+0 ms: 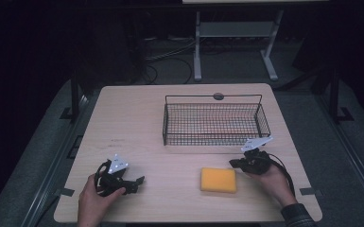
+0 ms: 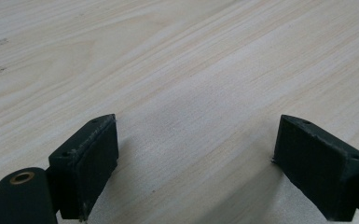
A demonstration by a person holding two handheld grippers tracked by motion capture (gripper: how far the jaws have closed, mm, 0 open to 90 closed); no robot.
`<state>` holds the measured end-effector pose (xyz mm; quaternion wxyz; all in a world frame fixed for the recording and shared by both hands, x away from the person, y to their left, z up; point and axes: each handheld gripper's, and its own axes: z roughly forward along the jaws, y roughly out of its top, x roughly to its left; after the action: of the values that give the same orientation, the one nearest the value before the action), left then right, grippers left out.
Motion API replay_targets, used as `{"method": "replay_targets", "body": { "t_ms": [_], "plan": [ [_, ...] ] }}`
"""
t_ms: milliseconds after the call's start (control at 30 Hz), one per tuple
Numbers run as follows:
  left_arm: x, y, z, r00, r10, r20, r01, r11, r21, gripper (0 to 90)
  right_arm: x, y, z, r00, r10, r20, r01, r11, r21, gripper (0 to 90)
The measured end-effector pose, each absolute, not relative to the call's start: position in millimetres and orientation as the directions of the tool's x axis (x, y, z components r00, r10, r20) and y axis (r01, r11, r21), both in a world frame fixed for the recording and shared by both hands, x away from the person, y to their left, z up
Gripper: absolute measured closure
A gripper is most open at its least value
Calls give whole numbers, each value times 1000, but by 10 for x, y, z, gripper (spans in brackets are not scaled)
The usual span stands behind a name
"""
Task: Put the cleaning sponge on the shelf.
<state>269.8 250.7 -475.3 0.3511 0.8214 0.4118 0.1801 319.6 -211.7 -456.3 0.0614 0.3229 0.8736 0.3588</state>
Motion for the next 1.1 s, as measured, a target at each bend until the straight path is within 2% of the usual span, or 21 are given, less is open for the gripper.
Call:
{"method": "replay_targets", "body": {
  "t_ms": [433, 1100],
  "plan": [
    [2698, 2507, -4753, 596, 803, 7, 550, -414, 725, 128, 3120, -2080, -4549, -803, 579, 140, 511, 548, 662, 897],
    [2698, 2507, -4755, 596, 803, 8, 548, -414, 727, 128, 2781, -2078, -4520, -825, 541, 166, 500, 562, 659, 898]
  ]
}}
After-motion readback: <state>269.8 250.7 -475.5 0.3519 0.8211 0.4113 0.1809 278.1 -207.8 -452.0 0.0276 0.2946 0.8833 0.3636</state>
